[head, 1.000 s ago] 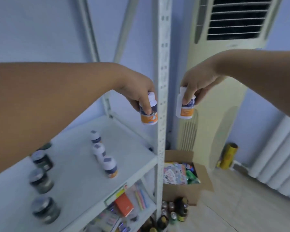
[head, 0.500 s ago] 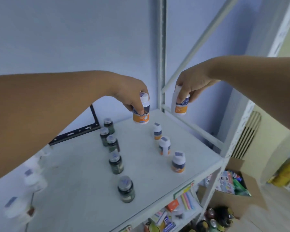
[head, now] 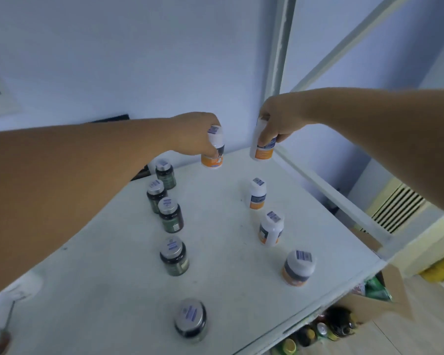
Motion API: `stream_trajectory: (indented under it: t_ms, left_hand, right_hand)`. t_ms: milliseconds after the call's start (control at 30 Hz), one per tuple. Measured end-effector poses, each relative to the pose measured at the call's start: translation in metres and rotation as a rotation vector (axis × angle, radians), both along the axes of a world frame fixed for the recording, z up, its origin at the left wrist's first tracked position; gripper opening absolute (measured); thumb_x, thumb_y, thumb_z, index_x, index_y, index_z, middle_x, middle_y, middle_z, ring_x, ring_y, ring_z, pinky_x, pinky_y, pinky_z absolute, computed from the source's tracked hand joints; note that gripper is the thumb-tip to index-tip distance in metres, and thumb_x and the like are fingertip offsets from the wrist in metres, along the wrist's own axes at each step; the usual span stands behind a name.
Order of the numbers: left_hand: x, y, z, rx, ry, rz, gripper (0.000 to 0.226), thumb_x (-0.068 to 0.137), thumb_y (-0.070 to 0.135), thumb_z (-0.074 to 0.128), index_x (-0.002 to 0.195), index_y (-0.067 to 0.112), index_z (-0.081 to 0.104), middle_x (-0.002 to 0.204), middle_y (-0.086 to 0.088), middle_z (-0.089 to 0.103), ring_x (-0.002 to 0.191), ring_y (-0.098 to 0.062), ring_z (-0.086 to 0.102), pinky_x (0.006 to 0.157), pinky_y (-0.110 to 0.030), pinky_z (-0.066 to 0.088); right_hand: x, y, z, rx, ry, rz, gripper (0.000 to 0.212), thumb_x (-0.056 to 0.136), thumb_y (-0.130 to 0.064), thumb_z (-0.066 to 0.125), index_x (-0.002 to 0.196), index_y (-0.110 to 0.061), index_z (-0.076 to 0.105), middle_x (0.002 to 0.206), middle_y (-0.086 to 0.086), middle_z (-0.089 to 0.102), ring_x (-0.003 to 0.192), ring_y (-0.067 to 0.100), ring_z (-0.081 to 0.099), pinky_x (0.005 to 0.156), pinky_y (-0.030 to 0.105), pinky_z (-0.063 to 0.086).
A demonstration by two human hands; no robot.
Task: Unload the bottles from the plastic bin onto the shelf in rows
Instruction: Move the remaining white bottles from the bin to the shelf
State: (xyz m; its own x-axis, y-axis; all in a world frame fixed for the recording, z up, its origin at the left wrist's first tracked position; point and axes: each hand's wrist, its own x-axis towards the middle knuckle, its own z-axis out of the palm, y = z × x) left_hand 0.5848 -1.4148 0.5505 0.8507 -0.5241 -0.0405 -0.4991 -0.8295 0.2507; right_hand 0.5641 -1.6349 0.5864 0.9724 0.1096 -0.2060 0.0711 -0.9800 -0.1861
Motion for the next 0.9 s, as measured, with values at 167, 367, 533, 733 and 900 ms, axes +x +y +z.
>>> stream_trajectory:
  t_ms: [167,367,533,733,900]
  left_hand:
    - [0.065,-0.022,-0.054,-0.064,0.064,0.103,0.034,0.073,0.027,0.074,0.101,0.028,0.055,0.094,0.006,0.056,0.084,-0.02,0.054,0.062,-0.028,0.039]
    - [0.117,-0.045,-0.114,-0.142,0.164,0.189,0.049,0.071,0.026,0.076,0.114,0.023,0.054,0.1,0.002,0.061,0.086,-0.021,0.06,0.063,-0.029,0.047]
    - [0.129,-0.058,-0.138,-0.172,0.227,0.191,0.042,0.061,0.03,0.073,0.096,0.022,0.052,0.086,0.002,0.054,0.069,-0.022,0.048,0.057,-0.025,0.035]
    - [0.129,-0.05,-0.133,-0.115,0.207,0.206,0.08,0.07,0.037,0.084,0.136,0.018,0.043,0.117,0.001,0.06,0.099,-0.024,0.06,0.076,-0.031,0.046]
    - [0.1,-0.033,-0.112,-0.066,0.18,0.152,0.087,0.077,0.038,0.081,0.147,0.018,0.034,0.135,-0.003,0.054,0.113,-0.024,0.058,0.084,-0.033,0.046]
  right_hand:
    - [0.062,-0.006,-0.053,-0.094,0.077,0.08,0.032,0.073,-0.035,0.077,0.091,-0.01,0.07,0.089,0.01,0.073,0.068,0.023,0.066,0.058,0.025,0.047]
    - [0.104,-0.013,-0.104,-0.09,0.155,0.107,0.043,0.075,-0.037,0.078,0.1,-0.003,0.071,0.091,0.014,0.072,0.074,0.027,0.063,0.063,0.028,0.046]
    - [0.117,-0.012,-0.136,-0.08,0.193,0.143,0.052,0.073,-0.043,0.079,0.109,-0.007,0.067,0.105,0.013,0.071,0.091,0.03,0.067,0.067,0.03,0.048]
    - [0.109,-0.009,-0.136,-0.036,0.178,0.132,0.074,0.074,-0.049,0.078,0.133,-0.012,0.052,0.125,0.005,0.061,0.103,0.027,0.058,0.077,0.032,0.046]
    - [0.079,-0.008,-0.109,-0.105,0.113,0.05,0.074,0.077,-0.05,0.076,0.132,-0.005,0.053,0.129,0.012,0.061,0.114,0.034,0.06,0.095,0.042,0.05]
